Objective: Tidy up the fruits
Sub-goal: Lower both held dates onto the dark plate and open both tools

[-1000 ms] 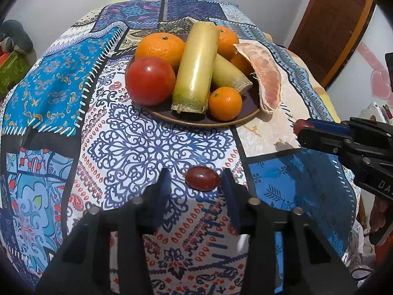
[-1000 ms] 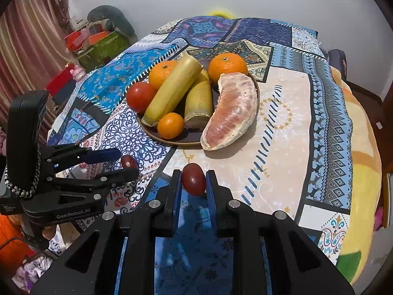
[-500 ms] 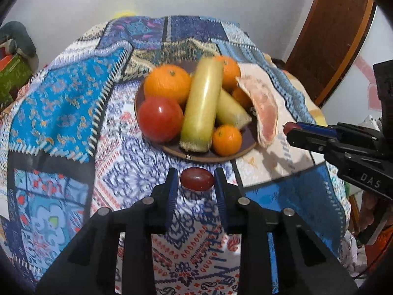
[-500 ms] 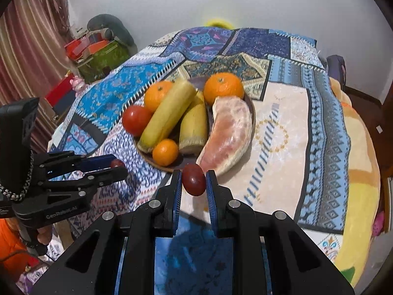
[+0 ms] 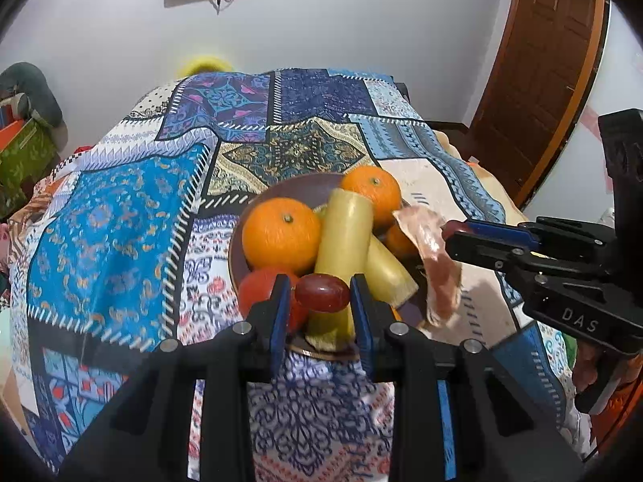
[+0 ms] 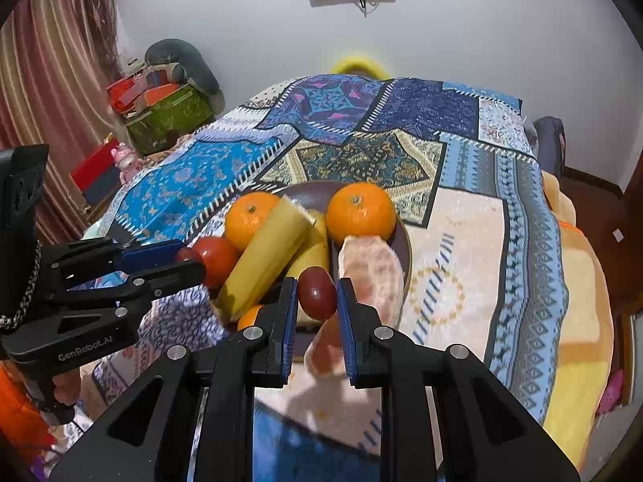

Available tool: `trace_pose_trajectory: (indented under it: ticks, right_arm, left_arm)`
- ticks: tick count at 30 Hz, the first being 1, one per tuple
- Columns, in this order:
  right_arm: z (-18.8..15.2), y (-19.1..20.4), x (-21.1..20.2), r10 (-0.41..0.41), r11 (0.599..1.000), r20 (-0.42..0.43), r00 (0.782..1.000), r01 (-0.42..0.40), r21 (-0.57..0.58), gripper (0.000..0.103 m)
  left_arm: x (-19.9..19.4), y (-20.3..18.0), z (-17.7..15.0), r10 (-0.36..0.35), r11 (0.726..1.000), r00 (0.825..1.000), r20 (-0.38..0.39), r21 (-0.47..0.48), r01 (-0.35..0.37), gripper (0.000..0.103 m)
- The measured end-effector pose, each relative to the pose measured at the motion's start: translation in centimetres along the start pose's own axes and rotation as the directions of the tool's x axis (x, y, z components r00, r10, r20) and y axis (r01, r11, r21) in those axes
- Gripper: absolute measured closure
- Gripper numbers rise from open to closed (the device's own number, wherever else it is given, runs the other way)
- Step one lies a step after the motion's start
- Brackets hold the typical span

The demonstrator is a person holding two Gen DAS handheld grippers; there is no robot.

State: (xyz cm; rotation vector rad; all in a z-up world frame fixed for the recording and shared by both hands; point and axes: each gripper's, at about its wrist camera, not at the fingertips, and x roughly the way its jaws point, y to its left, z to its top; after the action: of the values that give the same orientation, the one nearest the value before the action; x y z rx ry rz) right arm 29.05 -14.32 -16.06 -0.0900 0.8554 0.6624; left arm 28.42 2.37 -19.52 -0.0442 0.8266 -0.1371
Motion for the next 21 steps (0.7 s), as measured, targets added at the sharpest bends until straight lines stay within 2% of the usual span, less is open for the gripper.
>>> trace_pose_trajectory:
  ticks: [10, 14, 16, 18, 19, 21]
  right_arm:
    - [2.0, -0.8, 3.1, 0.008, 1.000, -0.001, 1.000, -0.007, 0.009, 0.085]
    - [2.3, -0.9, 4.3, 0.009, 1.000, -0.016, 1.000, -0.009, 0.015, 0.085]
    - [2.3, -1.0, 4.5, 0.018, 1.000, -0.023, 1.000, -0.017, 0.019, 0.085]
    - [2.3, -1.2, 4.6, 0.018, 0.999, -0.023, 1.000, -0.018, 0.027, 0.077]
    - [2.3, -1.3, 4.5, 0.016, 0.999, -0.021, 1.000, -0.015, 0.029, 0.070]
    - [2.3, -1.3, 4.1, -0.009, 1.000, -0.005, 1.000, 0.009, 0.028, 0.066]
  left_arm:
    - [2.1, 1.2, 1.4, -0.005, 0.999, 1.000, 0.009, -0.036, 0.005, 0.073]
    - [2.5, 1.1, 1.6, 0.007, 1.000, 1.000, 0.011, -0.023, -0.006, 0.073]
    - [2.7, 1.1, 1.7, 0.008, 1.000, 1.000, 0.007, -0.023, -0.008, 0.065]
    - [2.8, 1.1, 1.6, 0.010, 1.000, 1.000, 0.004, -0.028, -0.010, 0.056]
    - [2.6, 1.1, 1.6, 0.012, 0.999, 1.000, 0.008, -0.033, -0.012, 0.054]
    - [2.3, 1.1, 1.6, 0.014, 0.999, 1.000, 0.014, -0.035, -0.013, 0.054]
